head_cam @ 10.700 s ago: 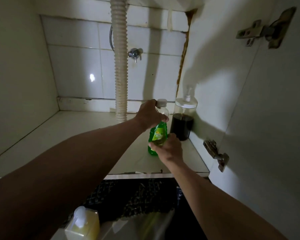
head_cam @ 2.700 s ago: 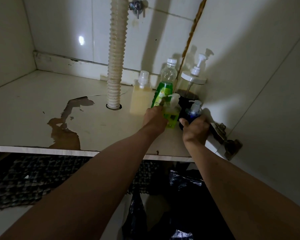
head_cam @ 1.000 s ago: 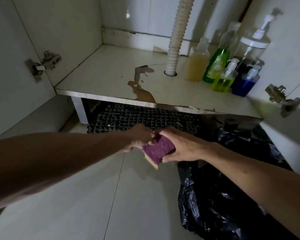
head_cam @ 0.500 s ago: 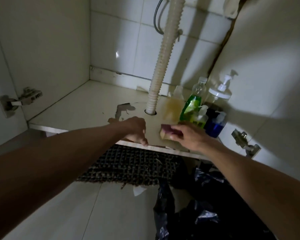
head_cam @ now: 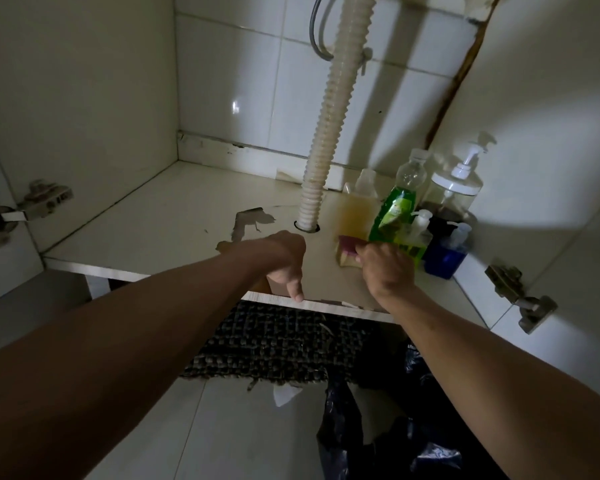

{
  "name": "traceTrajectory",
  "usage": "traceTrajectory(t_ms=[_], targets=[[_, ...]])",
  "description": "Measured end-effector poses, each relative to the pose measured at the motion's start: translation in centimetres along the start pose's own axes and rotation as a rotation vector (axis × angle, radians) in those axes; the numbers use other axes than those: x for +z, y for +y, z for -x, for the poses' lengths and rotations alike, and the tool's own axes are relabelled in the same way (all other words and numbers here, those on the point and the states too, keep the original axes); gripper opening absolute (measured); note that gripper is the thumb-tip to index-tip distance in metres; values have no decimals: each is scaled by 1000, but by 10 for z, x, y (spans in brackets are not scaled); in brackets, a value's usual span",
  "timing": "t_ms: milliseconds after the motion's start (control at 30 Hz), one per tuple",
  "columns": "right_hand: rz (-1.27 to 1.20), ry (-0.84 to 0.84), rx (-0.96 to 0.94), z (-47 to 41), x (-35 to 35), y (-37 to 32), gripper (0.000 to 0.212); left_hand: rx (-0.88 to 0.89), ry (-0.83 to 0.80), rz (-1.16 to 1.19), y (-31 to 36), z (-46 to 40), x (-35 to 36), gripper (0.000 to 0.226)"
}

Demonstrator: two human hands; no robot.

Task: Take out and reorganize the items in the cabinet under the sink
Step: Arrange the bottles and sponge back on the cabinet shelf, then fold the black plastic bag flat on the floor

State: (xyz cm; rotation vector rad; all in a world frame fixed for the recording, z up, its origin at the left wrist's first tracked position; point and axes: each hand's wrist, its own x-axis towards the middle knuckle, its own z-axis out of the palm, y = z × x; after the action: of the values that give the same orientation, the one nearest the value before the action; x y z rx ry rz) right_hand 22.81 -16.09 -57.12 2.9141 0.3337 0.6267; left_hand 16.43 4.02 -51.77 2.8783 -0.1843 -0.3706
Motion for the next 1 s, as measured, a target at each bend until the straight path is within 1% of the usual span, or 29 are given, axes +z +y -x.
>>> traceTrajectory(t_ms=[67,133,167,233,267,300,333,367,400,433,467,533,600,633,667,700,733,767,800,867,900,933,967,1000], targets=[[35,-12,9,-2,-2,-1,24,14,12,-4,1,2,0,62],[61,16,7,4,-7,-5,21,32,49,3,2,7,4,54],[44,55,-13,10,-13,-7,20,52,106,-16,4,13,9,46],[-18,150,-131,31,-26,-10,20,179,335,-163,5,30,27,25],[-44,171,-212,44,-34,-11,19,268,431,-224,5,38,39,15],[-66,136,-293,57,-42,-12,19,346,462,-214,5,47,54,12],[-89,43,-354,70,-49,-13,20,366,400,-160,4,53,71,15],[-103,-83,-388,81,-54,-14,21,354,271,-82,4,55,88,18],[-99,-193,-401,91,-59,-14,23,318,102,-42,5,54,105,19],[-93,-270,-398,100,-62,-14,28,297,-47,-22,7,52,122,17],[-90,-318,-383,107,-66,-13,33,291,-137,-45,11,46,136,17],[-73,-372,-356,121,-74,-10,35,313,-221,-55,21,35,159,41],[-42,-428,-387,129,-80,-5,28,373,-209,73,30,19,175,68],[-4,-497,-394,132,-81,-1,27,417,-216,141,34,9,182,77],[35,-609,-369,134,-82,3,28,449,-244,180,40,1,185,77],[40,-721,-330,137,-83,4,32,469,-262,196,44,-6,186,64],[16,-827,-267,138,-82,5,39,475,-289,202,49,-11,183,45],[-27,-924,-191,140,-81,5,50,490,-320,243,54,-15,178,29],[-79,-1005,-105,141,-80,4,65,496,-345,315,58,-16,171,18],[-223,-1095,62,142,-70,8,94,504,-385,564,68,-15,152,6],[-293,-1137,124,142,-62,10,100,490,-403,728,69,-16,145,6],[-336,-1160,182,144,-53,14,100,458,-413,884,69,-16,141,9],[-351,-1166,260,143,-47,17,95,426,-409,1003,67,-16,140,10],[-375,-1151,327,141,-46,21,85,401,-405,1083,64,-14,141,8]])
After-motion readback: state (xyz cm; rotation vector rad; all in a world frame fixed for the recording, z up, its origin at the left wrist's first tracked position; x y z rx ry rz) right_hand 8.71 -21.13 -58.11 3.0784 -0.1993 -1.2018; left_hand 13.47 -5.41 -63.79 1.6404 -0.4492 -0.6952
